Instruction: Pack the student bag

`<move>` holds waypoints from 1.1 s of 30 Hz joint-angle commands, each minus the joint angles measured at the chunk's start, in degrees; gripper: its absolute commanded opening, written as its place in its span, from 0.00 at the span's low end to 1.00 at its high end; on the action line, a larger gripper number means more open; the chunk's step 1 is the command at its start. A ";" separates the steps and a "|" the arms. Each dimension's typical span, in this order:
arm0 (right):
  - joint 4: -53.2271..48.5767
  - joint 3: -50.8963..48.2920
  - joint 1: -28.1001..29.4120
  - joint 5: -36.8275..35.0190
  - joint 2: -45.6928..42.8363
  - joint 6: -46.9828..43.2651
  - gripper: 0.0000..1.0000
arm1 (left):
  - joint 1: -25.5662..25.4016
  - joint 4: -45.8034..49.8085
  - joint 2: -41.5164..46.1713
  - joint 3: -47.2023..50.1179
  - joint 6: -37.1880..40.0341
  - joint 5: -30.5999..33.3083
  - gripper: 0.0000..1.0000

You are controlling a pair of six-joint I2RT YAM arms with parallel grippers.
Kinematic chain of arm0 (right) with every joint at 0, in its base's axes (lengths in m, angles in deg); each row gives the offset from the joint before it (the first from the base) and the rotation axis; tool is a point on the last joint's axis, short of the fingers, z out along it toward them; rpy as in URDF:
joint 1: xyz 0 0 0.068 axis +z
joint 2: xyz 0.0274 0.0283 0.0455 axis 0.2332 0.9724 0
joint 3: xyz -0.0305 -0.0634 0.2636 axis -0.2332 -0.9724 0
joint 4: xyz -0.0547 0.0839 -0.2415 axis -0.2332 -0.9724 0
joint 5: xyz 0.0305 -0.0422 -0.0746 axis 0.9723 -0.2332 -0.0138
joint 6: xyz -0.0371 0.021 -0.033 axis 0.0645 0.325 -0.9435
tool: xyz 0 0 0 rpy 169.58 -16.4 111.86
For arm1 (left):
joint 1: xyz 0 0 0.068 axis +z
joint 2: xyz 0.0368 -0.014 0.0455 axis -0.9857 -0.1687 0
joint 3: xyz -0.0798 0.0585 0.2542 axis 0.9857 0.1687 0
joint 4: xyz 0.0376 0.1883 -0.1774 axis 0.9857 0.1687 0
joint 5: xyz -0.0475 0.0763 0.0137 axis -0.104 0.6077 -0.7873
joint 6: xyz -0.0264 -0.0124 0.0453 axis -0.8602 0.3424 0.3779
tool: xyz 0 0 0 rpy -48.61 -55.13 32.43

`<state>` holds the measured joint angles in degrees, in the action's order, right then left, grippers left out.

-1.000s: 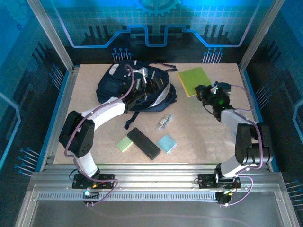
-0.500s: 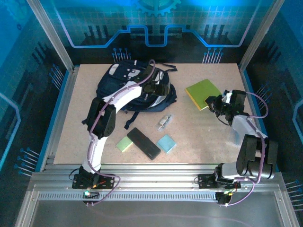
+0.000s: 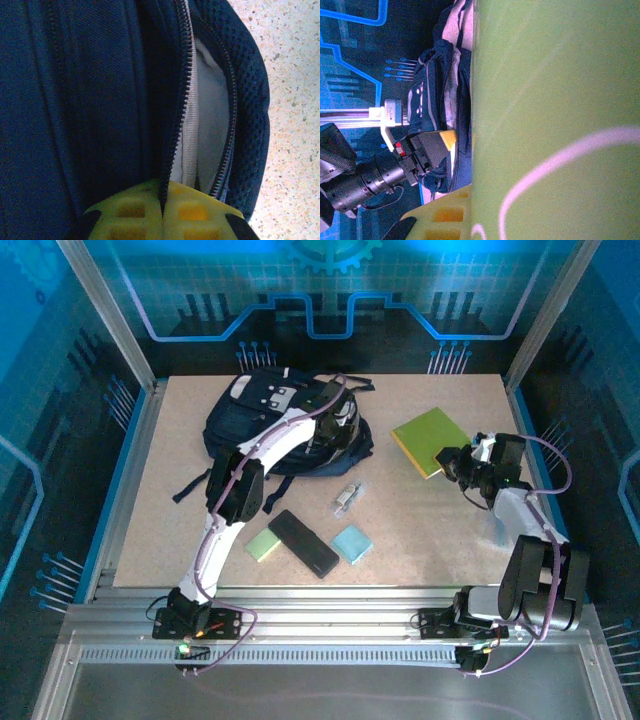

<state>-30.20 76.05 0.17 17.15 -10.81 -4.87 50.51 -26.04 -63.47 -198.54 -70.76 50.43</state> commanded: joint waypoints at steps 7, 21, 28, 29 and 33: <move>2.75 3.85 3.57 1.54 0.06 -0.70 0.00 | 0.49 0.44 13.41 -2.45 -2.24 -4.66 0.00; 19.08 22.77 21.35 5.81 25.37 8.51 0.00 | 2.71 -6.07 22.93 1.80 -3.94 -10.53 0.00; 19.74 38.09 28.39 10.09 42.49 12.00 0.00 | 3.28 -11.26 25.89 6.16 -4.35 -12.52 0.00; 19.60 39.84 29.45 10.39 44.66 12.52 0.00 | 3.35 -12.04 26.20 6.41 -4.37 -12.73 0.00; 19.48 44.48 32.38 11.37 50.37 14.75 0.00 | 3.83 -13.23 26.52 6.00 -4.07 -13.67 0.00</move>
<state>-13.81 115.46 29.87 24.32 36.14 7.63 54.00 -32.40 -41.92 -191.70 -74.41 41.06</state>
